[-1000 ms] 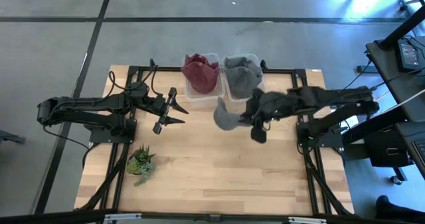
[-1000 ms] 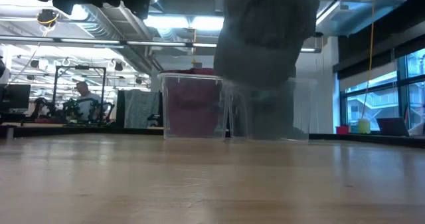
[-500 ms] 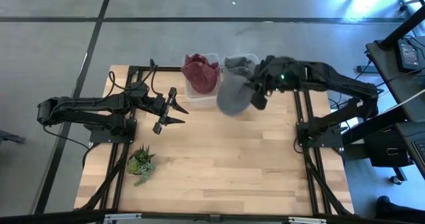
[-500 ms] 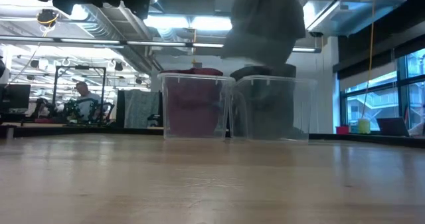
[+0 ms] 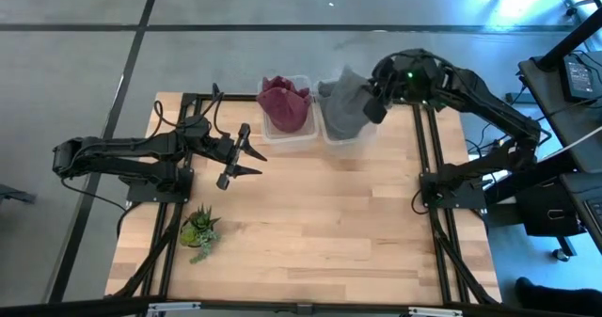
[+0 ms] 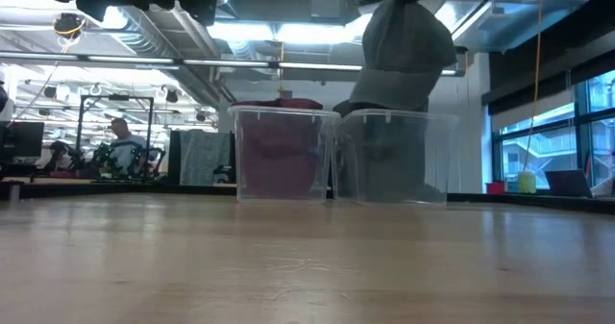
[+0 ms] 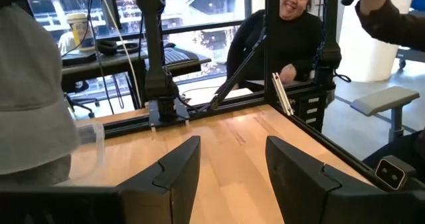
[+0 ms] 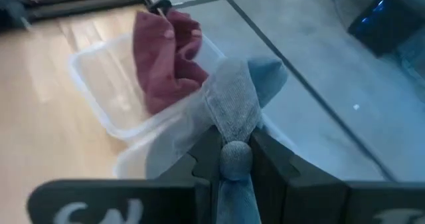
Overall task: Pick & Place hat
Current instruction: Put the black cap into the right transparent bin
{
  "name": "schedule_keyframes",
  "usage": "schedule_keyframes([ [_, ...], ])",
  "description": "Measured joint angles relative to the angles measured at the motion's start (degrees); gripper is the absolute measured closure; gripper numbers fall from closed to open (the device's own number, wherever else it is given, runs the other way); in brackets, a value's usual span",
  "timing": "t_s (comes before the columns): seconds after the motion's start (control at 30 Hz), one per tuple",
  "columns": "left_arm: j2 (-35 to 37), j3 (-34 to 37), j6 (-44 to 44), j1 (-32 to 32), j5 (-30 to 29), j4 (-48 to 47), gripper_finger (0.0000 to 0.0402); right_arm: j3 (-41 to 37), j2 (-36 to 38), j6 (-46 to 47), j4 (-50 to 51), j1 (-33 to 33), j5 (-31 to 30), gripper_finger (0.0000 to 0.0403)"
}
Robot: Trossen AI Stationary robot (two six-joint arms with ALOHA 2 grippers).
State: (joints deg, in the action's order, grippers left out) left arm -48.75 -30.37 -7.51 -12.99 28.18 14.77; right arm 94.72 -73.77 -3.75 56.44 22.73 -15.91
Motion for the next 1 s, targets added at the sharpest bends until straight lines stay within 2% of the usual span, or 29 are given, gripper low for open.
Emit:
schedule_keyframes([
  [0.13, 0.0, 0.0, 0.09, 0.0, 0.0, 0.0, 0.0234, 0.0, -0.87, -4.07, 0.02, 0.45, 1.07, 0.0343],
  [0.33, 0.0, 0.0, 0.13, 0.0, -0.01, -0.01, 0.0235, -0.02, -2.13, -5.53, 0.48, 0.13, 8.46, 0.0343],
  [0.63, 0.0, 0.0, 0.25, 0.0, -0.02, -0.49, 0.0234, -7.26, -2.39, -5.81, 3.64, -0.54, 8.38, 0.0343],
  [1.0, 0.0, 0.0, 0.25, 0.0, -0.02, -0.53, 0.0234, -19.48, -2.39, -8.65, -8.73, -0.58, 9.21, 0.0341],
])
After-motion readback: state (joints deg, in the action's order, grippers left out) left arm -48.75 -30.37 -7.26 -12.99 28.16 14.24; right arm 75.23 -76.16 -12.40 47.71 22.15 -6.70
